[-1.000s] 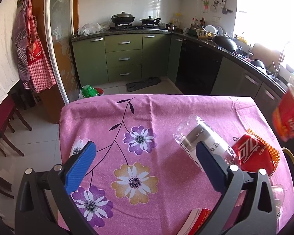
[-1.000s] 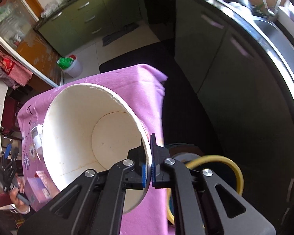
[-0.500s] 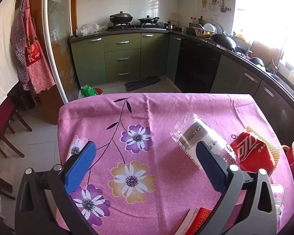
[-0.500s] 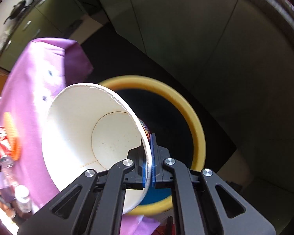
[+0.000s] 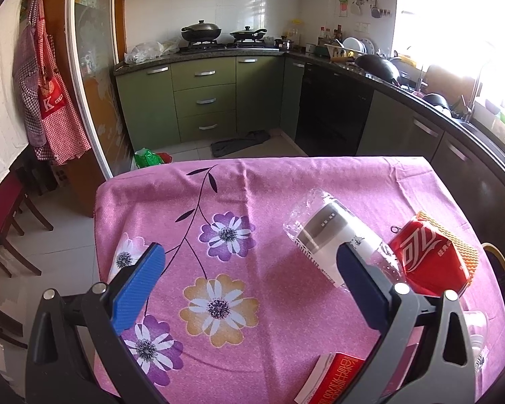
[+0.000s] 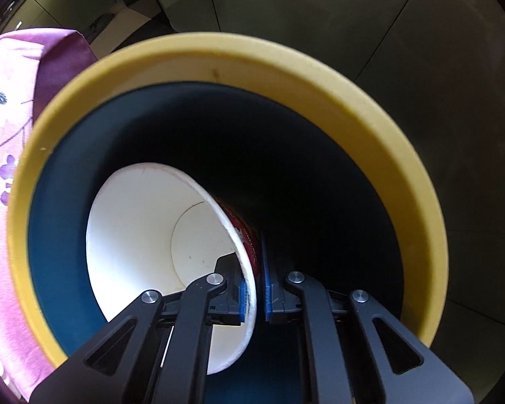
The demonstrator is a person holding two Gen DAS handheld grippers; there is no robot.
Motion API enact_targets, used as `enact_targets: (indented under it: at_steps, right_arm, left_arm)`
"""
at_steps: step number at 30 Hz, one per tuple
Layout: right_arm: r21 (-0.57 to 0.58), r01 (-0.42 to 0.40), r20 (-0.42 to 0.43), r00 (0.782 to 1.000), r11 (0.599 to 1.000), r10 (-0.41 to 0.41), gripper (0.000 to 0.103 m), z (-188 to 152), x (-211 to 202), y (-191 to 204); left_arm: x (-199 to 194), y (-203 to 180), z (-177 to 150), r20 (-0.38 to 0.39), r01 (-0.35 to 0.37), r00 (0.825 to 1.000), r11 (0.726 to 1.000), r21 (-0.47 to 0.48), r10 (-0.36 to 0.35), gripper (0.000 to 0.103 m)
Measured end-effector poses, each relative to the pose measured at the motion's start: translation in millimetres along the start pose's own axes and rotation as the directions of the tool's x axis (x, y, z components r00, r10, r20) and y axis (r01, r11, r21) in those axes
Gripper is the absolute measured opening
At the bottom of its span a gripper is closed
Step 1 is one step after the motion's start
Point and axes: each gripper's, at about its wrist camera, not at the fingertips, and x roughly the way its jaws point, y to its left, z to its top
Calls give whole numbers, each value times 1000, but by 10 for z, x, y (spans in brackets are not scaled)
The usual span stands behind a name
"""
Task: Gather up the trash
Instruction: 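Carry the noodle cup over the yellow-rimmed bin and open the right tool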
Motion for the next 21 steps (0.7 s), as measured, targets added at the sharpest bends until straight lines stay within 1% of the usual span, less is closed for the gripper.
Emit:
enact_targets:
  at_steps: [2,4,5,6,8,10,12,15,16,17,18,19,21]
  right_arm:
    - [-12,14,-4,1000,1000,-14,9,-15,26,55]
    - [-25,36,8,999,999,-35,25,-23,-17,151]
    - [-35,48,15,999,998,-48,35,16,-14,235]
    - [-45,55,23,998,997,-54,37,-8,-57,254]
    - [-49,58,31,998,997,-57,37,-41,-127,269]
    - [-65,74,56,996,995,-70,37,-104,-258,302]
    - [-71,55,77,996,996,-49,37,-151,-398,340]
    - [-104,41,125,992,994,-28,38,-256,-651,405]
    - [-120,35,142,990,992,-18,38,-313,-758,443]
    - [-132,25,155,988,991,-4,38,-333,-815,456]
    - [-154,6,172,985,988,21,39,-415,-952,507]
    - [-169,-5,182,983,986,36,40,-425,-1025,582]
    - [-206,-27,212,975,978,71,42,-555,-1225,662]
  left_arm:
    - [-19,-3,-1,4,3,1000,1000,-3,-3,97]
    - [-32,-6,1,6,4,1000,1000,-4,-4,97]
    - [-35,-6,2,6,7,1000,1000,-3,-7,97]
    - [-36,-9,2,6,8,1000,1000,-2,-8,97]
    - [-41,-25,-1,3,10,1000,1000,3,-10,97]
    - [-58,-39,7,-2,19,1000,1000,7,-19,97]
    - [-98,-42,19,2,30,1000,1000,2,-30,97]
    - [-200,-71,47,-13,74,997,997,3,-74,97]
    - [-263,-97,51,-18,100,995,995,14,-100,97]
    - [-342,-143,46,-24,127,992,991,33,-127,97]
    - [-407,-188,30,-35,145,989,988,59,-143,97]
    - [-451,-230,14,-47,157,987,984,86,-153,97]
    - [-563,-369,-59,-89,189,980,967,171,-176,97]
